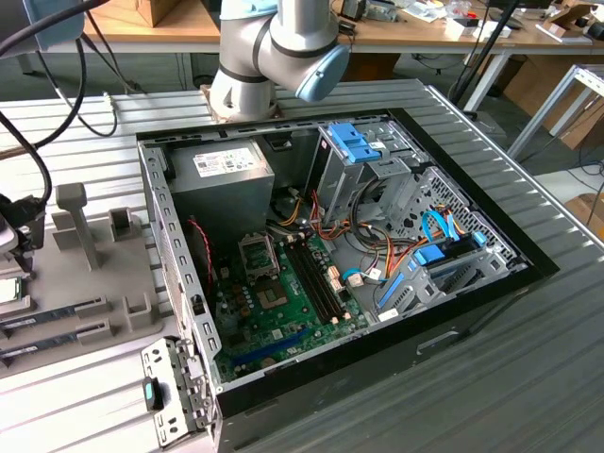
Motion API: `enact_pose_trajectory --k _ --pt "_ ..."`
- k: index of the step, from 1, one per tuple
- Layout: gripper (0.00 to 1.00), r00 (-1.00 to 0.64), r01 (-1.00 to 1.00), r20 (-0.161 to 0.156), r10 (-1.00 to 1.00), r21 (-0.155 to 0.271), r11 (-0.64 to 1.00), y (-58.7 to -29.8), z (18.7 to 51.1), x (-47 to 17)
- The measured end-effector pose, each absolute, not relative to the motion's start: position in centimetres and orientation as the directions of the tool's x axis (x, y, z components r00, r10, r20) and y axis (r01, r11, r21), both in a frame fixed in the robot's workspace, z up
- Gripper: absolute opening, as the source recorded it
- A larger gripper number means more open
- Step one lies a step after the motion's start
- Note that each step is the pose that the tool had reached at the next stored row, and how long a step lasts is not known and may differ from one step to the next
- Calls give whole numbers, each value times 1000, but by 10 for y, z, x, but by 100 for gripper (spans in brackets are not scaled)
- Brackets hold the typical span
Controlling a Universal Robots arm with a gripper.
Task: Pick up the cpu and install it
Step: 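Pick up the cpu and move it towards the insertion slot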
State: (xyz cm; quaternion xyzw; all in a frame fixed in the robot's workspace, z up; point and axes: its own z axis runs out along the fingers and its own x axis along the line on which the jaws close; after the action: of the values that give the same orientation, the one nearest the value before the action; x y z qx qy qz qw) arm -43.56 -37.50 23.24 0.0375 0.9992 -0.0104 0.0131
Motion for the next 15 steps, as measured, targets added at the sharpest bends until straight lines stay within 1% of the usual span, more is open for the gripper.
enact_pose_trajectory --k 15 --pt "54 -997 75 -27 75 -20 997 -375 226 -436"
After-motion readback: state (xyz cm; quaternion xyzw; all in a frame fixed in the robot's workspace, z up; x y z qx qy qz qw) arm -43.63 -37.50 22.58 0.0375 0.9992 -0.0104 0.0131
